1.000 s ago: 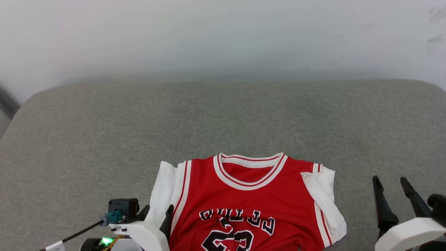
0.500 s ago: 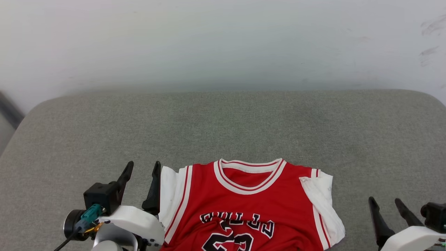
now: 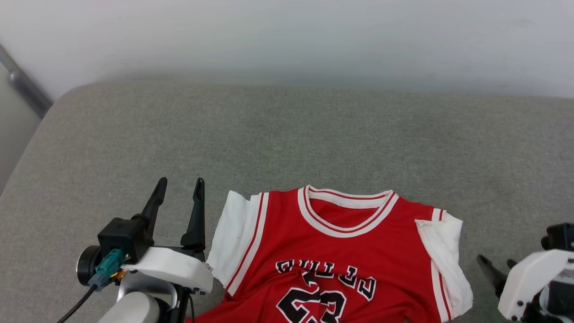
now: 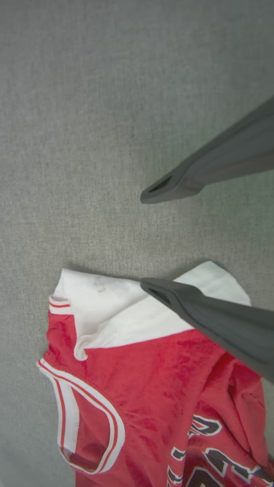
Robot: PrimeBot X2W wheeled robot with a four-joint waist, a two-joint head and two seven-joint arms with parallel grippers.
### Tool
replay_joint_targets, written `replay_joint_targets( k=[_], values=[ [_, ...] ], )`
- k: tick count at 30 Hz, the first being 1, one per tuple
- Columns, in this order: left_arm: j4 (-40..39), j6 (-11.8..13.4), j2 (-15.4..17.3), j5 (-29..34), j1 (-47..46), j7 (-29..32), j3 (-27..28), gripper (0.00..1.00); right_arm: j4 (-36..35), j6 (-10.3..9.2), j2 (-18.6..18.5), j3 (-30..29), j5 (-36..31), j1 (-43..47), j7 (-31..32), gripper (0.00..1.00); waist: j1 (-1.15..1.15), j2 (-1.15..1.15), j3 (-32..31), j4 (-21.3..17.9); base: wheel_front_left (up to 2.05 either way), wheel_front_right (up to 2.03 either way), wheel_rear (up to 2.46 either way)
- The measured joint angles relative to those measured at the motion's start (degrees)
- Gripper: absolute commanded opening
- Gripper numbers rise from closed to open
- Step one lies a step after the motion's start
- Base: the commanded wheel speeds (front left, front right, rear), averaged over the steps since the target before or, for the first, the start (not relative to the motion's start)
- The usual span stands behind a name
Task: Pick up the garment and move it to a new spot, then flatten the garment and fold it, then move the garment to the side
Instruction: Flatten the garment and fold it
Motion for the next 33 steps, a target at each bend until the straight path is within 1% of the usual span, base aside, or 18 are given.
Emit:
replay_joint_targets(
  k=[3,7,11,16,17,18,19,22,25,28,33],
  values=[
    [0.4,-0.6,-0.7,0.5,-0.7,0.0,0.2,1.0,1.5,0.0,-1.7,1.6,1.4,-4.5,4.9,1.0,0.0,0.0,1.9,1.2,0.0,0.0,0.0],
    [1.3,-1.5,-1.9,0.9,-1.5,0.0,0.6,1.0,3.8,0.0,-3.7,4.4,1.9,-9.4,9.1,1.0,0.01,0.0,4.5,2.6,0.0,0.0,0.0],
    [2.2,-2.5,-2.6,1.5,-2.4,0.0,1.1,1.0,7.7,0.0,-5.0,6.6,2.5,-13.0,10.9,1.0,0.01,0.0,6.9,3.8,0.0,0.0,0.0],
    [4.0,-3.6,-3.4,1.8,-2.7,-0.1,1.5,1.0,11.6,0.0,-5.6,7.9,4.3,-14.8,13.0,1.0,0.0,0.0,8.4,4.9,0.0,0.0,0.0],
    [4.4,-4.0,-3.5,1.6,-2.7,-0.1,1.5,1.0,11.9,0.0,-5.8,8.1,4.7,-15.0,13.3,0.49,0.0,0.0,8.5,4.9,0.0,0.0,0.0],
    [5.0,-4.3,-3.5,1.2,-2.7,-0.2,1.6,1.0,12.2,-0.01,-5.9,8.5,5.1,-15.2,13.5,0.17,0.0,0.0,8.4,4.9,0.0,0.0,0.0],
    [5.5,-4.6,-3.5,0.8,-2.7,-0.2,1.7,1.0,12.5,-0.02,-6.0,8.8,5.6,-15.3,13.6,0.0,0.0,0.0,8.3,4.8,0.0,0.0,0.0],
    [7.1,-5.4,-3.2,0.3,-2.7,-0.1,2.1,1.0,12.7,0.01,-6.2,10.7,6.5,-15.4,11.9,0.0,0.01,0.0,7.9,4.2,0.0,0.0,0.0],
    [8.7,-7.0,-2.1,-0.8,-3.8,1.4,2.3,1.0,13.0,0.02,-6.8,12.2,6.3,-15.4,9.0,0.0,0.0,0.0,6.8,3.4,0.0,0.0,0.0],
    [10.1,-10.0,-0.8,-2.1,-6.4,4.8,1.8,1.0,12.6,0.03,-7.4,12.6,5.9,-15.4,6.8,0.0,0.01,0.0,5.6,2.6,0.0,0.0,0.0],
    [13.8,-15.9,2.1,-5.0,-13.0,15.5,-0.2,1.0,11.0,0.02,-8.6,12.5,5.5,-15.6,5.0,0.0,0.01,0.0,4.4,0.5,0.0,0.0,0.0]
  ],
)
